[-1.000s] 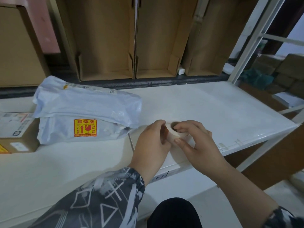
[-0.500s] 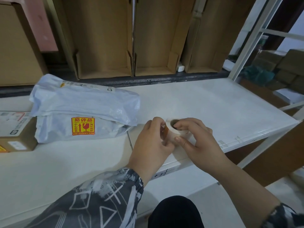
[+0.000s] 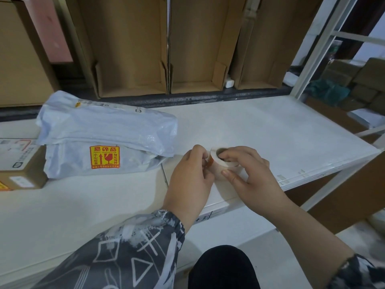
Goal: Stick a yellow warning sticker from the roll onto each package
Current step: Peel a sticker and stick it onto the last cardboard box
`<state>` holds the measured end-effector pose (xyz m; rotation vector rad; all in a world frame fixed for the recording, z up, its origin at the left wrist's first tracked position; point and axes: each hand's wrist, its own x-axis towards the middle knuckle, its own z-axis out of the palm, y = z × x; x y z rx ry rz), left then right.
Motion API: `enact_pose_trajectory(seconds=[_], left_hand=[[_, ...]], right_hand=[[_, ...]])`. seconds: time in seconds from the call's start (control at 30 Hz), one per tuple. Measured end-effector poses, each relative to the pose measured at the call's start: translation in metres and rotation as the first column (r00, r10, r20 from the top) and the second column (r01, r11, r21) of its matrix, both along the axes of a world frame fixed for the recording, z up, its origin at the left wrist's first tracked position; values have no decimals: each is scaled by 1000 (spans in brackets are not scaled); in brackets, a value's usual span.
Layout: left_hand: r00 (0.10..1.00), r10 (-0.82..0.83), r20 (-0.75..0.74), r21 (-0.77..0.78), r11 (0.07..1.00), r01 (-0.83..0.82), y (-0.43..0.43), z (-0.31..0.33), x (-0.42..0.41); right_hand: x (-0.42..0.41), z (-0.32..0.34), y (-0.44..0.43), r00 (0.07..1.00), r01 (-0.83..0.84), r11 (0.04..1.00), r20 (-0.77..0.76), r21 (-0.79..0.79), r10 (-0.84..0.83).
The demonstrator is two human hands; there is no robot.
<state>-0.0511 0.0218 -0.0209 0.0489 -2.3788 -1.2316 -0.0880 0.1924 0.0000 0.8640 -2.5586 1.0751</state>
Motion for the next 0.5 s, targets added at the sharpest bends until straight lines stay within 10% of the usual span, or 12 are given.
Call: enact_pose_trajectory(seconds=[0.5], left_hand=[[994, 104, 43, 34, 994, -105, -7, 11, 9]], right_hand=[[-8, 18, 15, 998, -60, 988, 23, 143, 58]])
